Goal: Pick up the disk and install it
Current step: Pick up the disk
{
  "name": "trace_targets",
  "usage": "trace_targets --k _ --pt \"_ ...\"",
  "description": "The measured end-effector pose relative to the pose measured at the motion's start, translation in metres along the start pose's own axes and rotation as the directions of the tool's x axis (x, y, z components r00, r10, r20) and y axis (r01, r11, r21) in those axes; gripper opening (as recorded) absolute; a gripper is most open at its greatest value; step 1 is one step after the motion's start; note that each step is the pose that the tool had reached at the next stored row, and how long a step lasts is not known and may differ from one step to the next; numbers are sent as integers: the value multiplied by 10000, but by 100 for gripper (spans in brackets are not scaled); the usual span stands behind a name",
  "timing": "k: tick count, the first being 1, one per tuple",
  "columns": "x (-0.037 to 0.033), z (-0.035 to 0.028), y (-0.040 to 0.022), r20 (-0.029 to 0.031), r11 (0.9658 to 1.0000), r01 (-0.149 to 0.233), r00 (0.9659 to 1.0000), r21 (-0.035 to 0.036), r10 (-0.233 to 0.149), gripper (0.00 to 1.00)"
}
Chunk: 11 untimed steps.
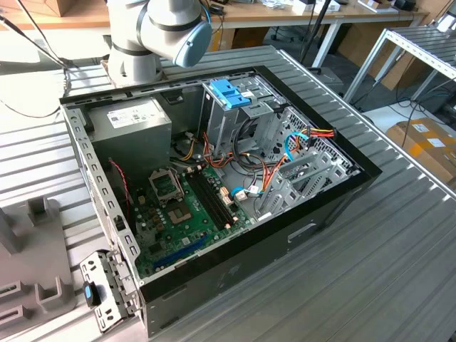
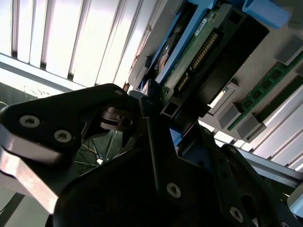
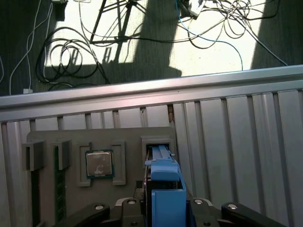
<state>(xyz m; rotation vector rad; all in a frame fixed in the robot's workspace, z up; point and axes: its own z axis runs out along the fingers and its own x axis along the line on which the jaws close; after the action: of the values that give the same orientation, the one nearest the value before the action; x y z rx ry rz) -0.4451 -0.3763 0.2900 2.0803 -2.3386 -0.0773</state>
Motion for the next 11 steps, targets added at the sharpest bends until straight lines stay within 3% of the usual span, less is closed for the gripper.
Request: trace_targets --k 11 --pt "-2 -83 4 88 10000 3 10000 -14 -3 37"
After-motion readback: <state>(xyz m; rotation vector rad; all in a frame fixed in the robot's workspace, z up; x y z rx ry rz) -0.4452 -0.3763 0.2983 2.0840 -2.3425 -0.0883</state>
